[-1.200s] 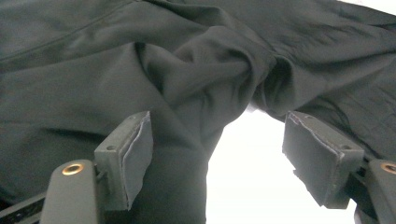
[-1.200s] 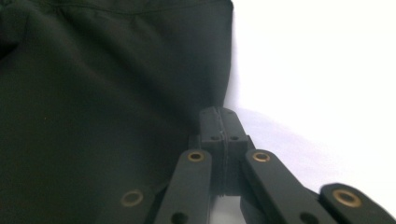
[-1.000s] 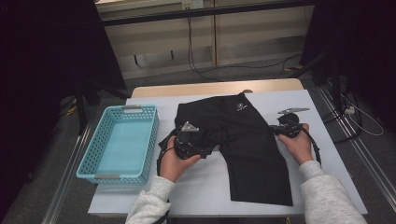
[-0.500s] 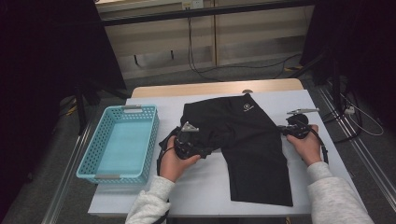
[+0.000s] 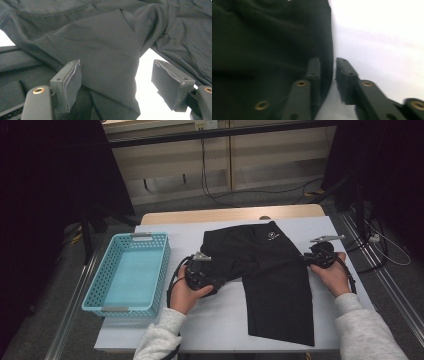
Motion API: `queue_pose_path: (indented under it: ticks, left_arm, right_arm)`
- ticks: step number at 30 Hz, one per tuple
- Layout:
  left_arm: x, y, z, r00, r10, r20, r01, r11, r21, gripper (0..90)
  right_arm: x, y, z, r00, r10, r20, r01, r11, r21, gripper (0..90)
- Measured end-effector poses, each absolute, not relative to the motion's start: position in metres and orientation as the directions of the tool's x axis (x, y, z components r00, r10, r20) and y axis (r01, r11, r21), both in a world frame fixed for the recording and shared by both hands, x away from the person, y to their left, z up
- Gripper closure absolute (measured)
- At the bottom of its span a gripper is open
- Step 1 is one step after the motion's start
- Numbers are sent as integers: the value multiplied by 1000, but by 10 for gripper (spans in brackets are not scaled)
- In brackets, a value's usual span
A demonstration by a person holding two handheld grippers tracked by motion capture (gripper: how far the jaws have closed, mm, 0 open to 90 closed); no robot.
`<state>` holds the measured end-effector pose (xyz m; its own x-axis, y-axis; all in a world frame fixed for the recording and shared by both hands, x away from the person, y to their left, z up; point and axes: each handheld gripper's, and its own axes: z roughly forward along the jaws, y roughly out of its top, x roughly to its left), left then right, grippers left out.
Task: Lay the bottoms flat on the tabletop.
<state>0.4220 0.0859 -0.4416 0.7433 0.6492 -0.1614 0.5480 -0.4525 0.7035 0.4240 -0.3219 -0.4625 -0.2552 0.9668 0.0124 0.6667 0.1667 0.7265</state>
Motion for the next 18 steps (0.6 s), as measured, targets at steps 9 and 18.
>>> queue_pose_path:
  ticks: [9, 18]
  left_arm:
    - [424, 88, -441, 737, 654, -169, 551, -438, 710, 245]
    - [424, 89, -442, 732, 657, -182, 560, -427, 710, 245]
  right_arm:
    - [460, -306, -463, -251, 966, 60, 644, 120, 756, 560]
    - [482, -301, -469, -235, 970, 64, 648, 108, 754, 795]
